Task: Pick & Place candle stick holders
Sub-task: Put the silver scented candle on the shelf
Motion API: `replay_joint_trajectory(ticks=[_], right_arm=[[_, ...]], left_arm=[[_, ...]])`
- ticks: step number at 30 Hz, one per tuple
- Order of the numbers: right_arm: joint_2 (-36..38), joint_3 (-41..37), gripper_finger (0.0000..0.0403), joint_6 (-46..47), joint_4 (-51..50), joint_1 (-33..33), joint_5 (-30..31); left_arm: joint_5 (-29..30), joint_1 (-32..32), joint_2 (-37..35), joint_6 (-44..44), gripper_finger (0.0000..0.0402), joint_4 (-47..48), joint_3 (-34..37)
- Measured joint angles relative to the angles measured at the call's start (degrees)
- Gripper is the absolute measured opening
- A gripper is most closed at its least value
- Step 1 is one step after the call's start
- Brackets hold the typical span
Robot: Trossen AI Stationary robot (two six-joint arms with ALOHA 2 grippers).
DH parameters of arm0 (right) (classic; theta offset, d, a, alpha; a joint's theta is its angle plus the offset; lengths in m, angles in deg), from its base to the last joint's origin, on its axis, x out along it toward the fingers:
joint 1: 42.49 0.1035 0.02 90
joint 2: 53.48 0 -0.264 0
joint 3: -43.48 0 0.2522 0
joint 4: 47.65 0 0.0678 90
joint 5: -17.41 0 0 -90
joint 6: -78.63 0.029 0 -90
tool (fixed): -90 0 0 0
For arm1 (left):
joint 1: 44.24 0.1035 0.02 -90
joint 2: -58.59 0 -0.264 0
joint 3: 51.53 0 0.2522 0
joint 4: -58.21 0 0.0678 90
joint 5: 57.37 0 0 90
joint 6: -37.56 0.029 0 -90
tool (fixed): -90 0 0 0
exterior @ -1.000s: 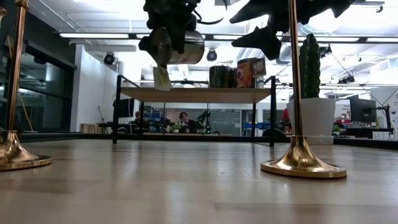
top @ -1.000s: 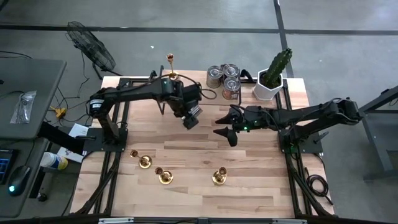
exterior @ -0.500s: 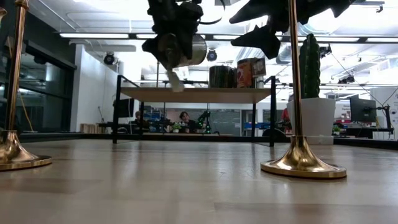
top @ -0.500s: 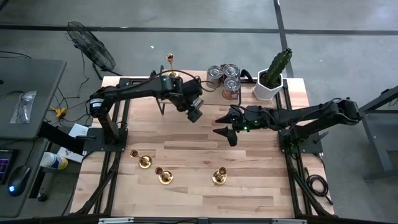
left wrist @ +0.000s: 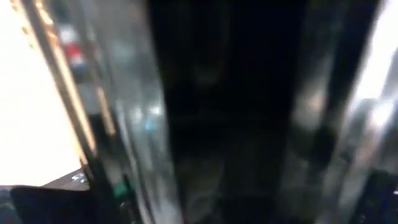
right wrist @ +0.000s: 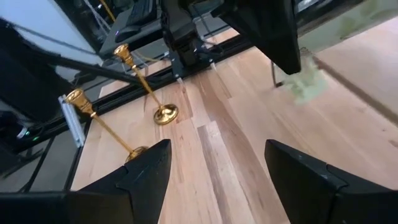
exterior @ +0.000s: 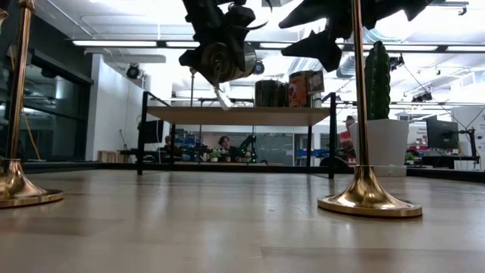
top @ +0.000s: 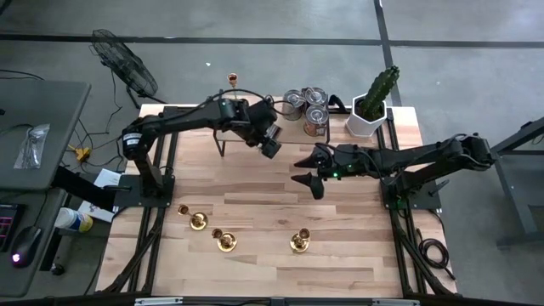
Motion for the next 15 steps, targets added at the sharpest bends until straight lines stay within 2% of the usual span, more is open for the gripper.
replay_joint_trajectory(ticks=[7,15], right_arm=[[0.0,0.02,0.0252,-0.58,0.86,0.0,2.74],[0.01,0.02,0.0252,-0.63,0.86,0.0,2.87]], left_arm=[[2.48,1.35,0.0,-3.94,0.0344,-2.08,0.0],[3.9,1.19,2.29,-8.15,0.0344,-5.41,0.0]])
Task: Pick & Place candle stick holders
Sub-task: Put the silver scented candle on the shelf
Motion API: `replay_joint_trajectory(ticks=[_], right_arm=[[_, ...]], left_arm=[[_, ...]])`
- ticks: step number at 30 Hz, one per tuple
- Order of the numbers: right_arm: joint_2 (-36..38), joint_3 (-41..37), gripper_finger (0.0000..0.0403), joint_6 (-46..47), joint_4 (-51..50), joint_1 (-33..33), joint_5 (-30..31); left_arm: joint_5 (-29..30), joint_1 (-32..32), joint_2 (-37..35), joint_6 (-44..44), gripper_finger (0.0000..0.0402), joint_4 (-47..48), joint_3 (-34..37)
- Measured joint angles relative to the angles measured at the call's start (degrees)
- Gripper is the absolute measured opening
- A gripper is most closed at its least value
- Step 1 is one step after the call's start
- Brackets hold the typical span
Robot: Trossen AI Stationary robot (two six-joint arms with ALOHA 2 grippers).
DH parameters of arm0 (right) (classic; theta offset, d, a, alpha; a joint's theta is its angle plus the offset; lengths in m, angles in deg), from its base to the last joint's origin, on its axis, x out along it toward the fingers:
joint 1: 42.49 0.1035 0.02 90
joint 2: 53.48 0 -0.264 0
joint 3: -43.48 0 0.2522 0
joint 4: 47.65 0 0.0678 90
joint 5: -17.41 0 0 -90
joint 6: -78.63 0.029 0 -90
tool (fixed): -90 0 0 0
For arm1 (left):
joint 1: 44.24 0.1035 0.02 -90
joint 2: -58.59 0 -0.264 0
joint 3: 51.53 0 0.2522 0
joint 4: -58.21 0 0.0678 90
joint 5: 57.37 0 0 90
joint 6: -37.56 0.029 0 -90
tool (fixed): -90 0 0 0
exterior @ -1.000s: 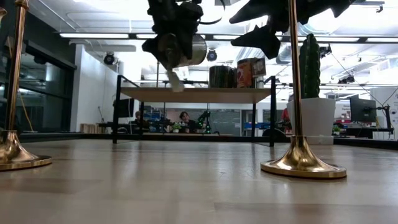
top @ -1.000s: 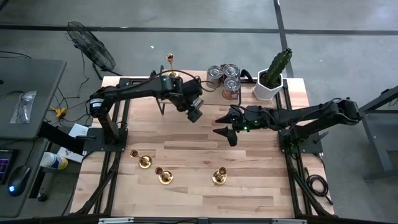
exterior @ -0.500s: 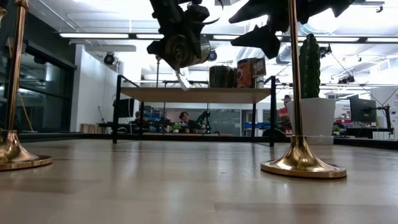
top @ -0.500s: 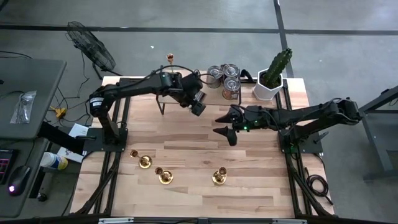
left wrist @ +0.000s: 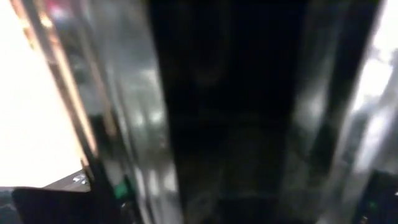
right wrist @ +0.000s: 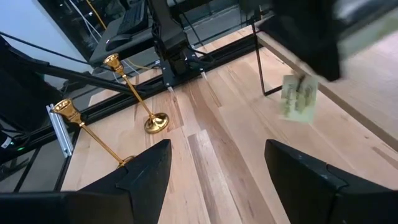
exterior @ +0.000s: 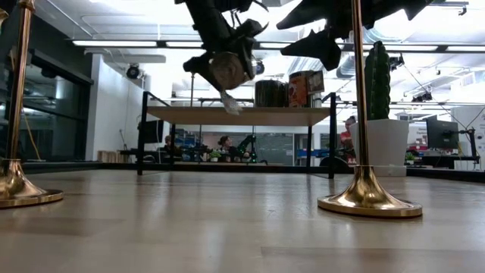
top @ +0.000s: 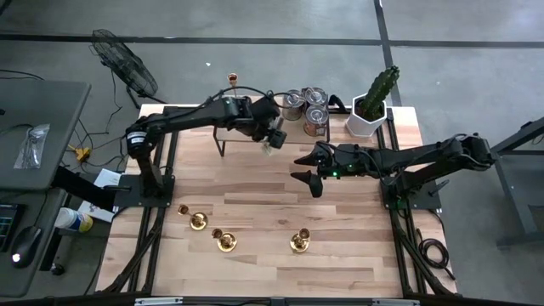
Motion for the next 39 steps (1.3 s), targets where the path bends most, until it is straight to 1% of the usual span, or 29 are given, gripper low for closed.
replay_joint_trajectory(ticks=[7,10,18,23,30,39], right_arm=[[0.01,0.0,0.0252,0.5,-0.48,0.1,-0.31],[0.01,0.0,0.0252,0.68,-0.68,0.11,-0.36],[0.01,0.0,0.0252,1.49,-0.73,0.11,-0.45],[0.01,0.0,0.0252,1.51,-0.74,0.11,-0.46],[0.01,0.0,0.0252,1.84,-0.86,0.11,-0.65],[0.01,0.0,0.0252,1.95,-0.92,0.11,-1.17]], left_arm=[[-1.34,0.33,2.14,-4.25,0.0344,-2.1,0.0],[-3.87,0.94,1.93,-4.76,0.0344,-2.31,-0.02],[-15.27,4.84,1.93,-5.41,0.0344,0.12,0.0],[-19.06,5.96,1.93,-6.38,0.0344,-0.51,0.0],[-29.68,6.49,1.93,-3.45,0.0344,1.17,0.0],[-35.35,7.7,1.93,-3.04,0.0344,5.73,0.0]])
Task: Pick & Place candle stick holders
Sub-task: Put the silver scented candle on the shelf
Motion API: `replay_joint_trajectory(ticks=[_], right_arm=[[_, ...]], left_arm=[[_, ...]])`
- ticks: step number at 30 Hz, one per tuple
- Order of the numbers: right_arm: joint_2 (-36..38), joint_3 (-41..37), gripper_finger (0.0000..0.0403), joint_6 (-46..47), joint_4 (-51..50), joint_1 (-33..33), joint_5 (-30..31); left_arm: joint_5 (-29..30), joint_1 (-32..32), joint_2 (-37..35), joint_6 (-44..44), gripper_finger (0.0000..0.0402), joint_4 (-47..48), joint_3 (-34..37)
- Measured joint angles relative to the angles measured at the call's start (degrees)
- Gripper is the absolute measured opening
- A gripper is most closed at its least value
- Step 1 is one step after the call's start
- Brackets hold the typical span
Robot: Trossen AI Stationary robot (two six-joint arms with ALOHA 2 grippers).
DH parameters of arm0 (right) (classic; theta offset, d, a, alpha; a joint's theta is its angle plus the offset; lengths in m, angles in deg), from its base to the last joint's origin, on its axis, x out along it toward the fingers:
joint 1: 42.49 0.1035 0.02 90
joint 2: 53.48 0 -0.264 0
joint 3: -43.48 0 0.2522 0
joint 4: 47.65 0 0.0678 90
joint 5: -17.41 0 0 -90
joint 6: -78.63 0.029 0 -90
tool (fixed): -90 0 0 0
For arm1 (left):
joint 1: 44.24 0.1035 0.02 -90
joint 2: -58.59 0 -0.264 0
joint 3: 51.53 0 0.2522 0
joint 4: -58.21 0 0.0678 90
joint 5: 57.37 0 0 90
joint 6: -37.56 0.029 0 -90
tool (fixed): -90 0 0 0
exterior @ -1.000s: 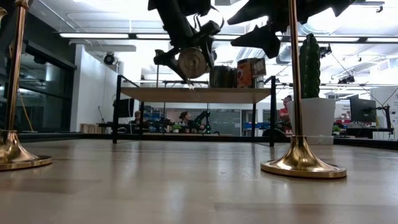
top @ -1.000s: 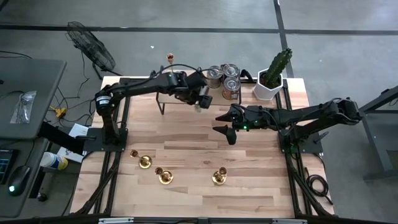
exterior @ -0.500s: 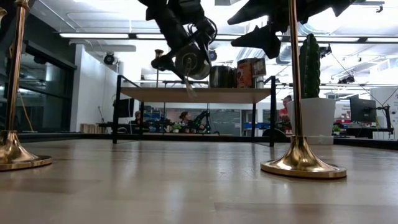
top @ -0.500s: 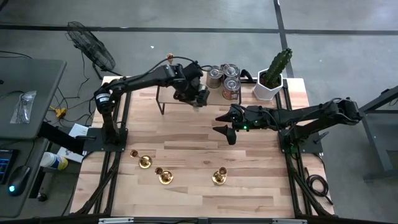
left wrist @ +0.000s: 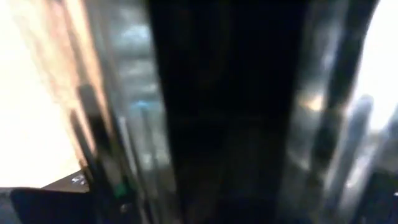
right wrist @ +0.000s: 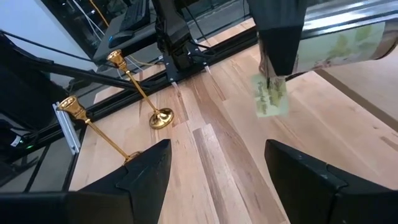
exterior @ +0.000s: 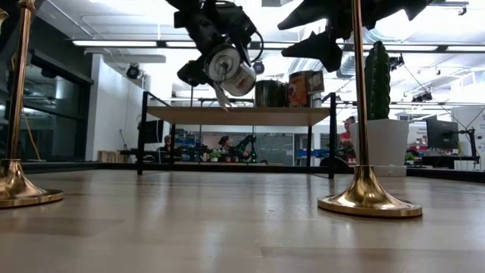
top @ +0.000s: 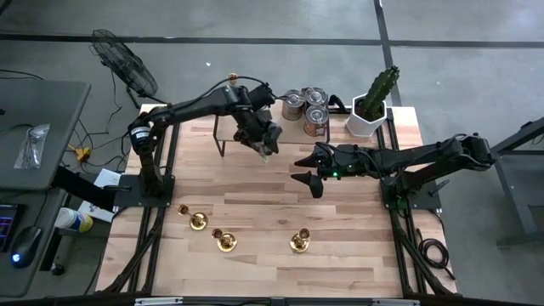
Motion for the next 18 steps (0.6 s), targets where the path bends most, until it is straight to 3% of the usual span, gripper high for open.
replay_joint_trajectory(ticks=[18], right_arm=[[0.0,0.0,0.0252,0.22,-0.24,0.0,-1.1]], left_arm=[[-3.13,2.17,0.38,-4.27,0.0344,-0.36,0.02]])
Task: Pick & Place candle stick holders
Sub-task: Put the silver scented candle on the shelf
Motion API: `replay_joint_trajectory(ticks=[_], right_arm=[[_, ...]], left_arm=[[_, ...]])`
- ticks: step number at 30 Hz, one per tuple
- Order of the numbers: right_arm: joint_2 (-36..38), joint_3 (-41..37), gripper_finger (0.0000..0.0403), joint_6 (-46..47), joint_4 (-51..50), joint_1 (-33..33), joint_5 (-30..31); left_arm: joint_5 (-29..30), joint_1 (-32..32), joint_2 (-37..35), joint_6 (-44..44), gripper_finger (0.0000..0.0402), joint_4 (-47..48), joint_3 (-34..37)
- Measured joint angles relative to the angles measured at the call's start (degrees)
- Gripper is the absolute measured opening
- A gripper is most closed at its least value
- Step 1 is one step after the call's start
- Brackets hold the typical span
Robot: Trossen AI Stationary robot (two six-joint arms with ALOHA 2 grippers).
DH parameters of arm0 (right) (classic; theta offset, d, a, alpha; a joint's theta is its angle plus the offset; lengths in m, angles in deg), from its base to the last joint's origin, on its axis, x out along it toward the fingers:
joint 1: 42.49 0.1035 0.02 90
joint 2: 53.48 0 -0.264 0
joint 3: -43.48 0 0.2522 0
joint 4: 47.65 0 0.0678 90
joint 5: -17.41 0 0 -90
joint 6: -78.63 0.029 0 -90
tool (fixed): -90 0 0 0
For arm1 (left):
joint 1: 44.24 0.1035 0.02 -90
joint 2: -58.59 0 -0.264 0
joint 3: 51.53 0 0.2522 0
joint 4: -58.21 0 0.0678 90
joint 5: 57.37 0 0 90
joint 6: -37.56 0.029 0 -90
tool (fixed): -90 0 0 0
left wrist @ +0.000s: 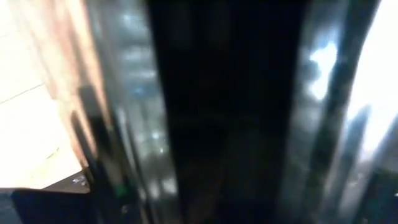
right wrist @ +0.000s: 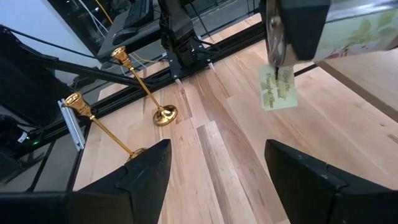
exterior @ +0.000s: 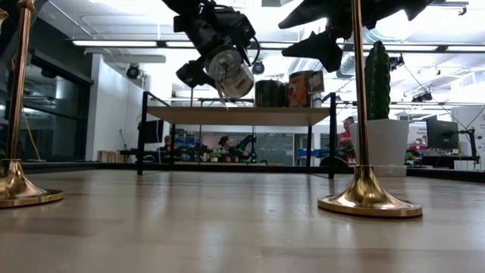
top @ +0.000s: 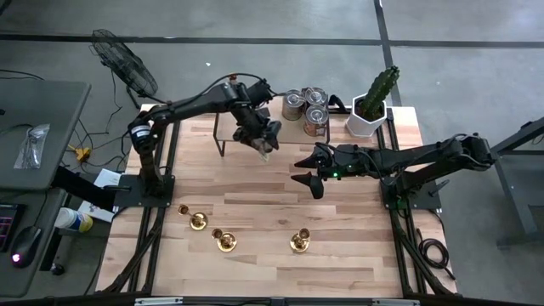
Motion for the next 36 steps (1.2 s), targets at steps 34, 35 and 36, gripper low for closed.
replay_joint_trajectory(ticks=[34,35,36], right_arm=[[0.0,0.0,0.0252,-0.22,-0.22,0.0,0.07],[0.0,0.0,0.0252,-0.17,-0.22,0.0,0.05],[0.0,0.0,0.0252,-0.17,-0.2,0.0,0.06]], left_arm=[[-12.15,3.62,1.09,-24.57,0.0344,-8.52,0.04],[-13.52,3.62,1.53,-25.43,0.0344,-9.25,0.02],[-14.85,3.57,1.9,-25.72,0.0344,-10.65,-0.11]])
